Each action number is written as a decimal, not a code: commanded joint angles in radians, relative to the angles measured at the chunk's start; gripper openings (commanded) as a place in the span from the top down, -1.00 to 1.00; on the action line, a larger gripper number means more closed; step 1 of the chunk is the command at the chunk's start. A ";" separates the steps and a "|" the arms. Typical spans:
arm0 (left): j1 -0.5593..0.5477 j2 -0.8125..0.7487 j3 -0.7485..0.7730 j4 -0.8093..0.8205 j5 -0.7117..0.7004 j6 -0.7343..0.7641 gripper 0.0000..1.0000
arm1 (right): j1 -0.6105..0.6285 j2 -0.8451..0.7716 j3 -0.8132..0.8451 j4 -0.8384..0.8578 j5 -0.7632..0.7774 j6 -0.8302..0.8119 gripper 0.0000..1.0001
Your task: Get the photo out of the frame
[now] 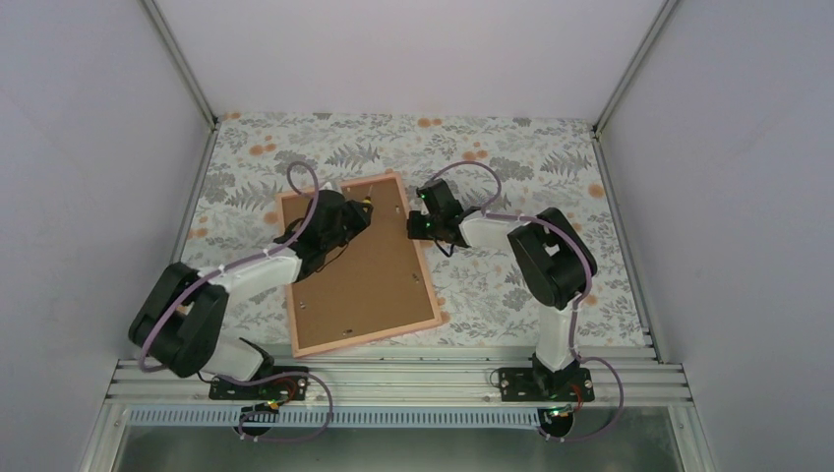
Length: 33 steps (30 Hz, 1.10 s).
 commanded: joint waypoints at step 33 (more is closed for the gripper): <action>0.017 -0.513 -0.119 -0.385 -0.129 0.287 0.95 | -0.221 -0.332 -0.320 -0.054 0.040 0.224 0.56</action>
